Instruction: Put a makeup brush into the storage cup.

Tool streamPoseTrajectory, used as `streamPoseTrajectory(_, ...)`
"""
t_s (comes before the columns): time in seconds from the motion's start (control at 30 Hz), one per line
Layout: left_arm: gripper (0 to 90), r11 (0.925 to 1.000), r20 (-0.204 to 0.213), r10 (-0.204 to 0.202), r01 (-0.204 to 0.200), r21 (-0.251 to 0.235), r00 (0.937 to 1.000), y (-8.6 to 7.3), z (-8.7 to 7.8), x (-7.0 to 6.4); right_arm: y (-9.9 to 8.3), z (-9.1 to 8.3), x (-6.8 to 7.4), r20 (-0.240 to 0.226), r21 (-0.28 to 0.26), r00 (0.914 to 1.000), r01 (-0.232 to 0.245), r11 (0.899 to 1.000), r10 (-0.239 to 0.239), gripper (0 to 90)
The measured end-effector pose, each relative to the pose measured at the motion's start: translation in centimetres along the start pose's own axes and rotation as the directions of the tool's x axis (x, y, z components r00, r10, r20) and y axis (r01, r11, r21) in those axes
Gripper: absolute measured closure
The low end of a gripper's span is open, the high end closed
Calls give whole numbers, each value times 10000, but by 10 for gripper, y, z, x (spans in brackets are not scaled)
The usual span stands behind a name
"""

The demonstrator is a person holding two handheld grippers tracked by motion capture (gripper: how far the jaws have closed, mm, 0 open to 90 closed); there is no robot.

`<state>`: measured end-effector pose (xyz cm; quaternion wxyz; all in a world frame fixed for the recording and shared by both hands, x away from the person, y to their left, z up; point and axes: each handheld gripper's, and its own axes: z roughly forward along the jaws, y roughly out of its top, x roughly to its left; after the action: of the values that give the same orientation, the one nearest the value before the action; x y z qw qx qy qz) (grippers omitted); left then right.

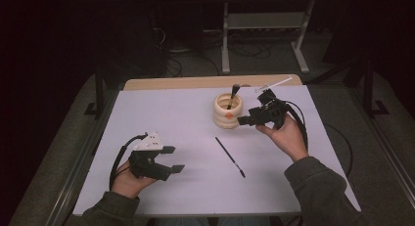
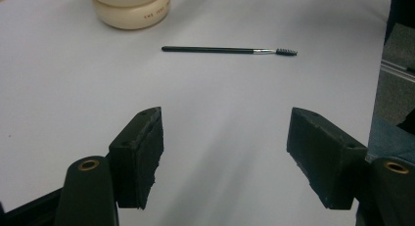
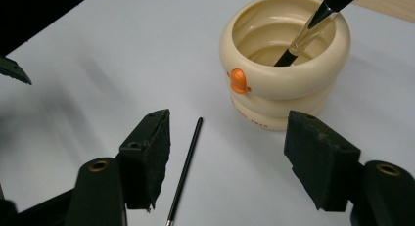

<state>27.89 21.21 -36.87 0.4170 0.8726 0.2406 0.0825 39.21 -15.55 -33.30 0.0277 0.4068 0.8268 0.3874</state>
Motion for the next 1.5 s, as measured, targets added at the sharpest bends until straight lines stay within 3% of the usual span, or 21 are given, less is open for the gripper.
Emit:
streamPoseTrajectory(0.9, 286, 9999, -45, 66, -65, 90, 10000, -1, -1, 0, -19, 12, 24, 71, 470, 9978, 654, 9968, -658, 351)
streamPoseTrajectory(1.5, 286, 10000, -93, 47, -46, 88, 9999, -1, -3, 0, -41, 30, 37, 219, 1042, 9973, 675, 9923, -702, 401)
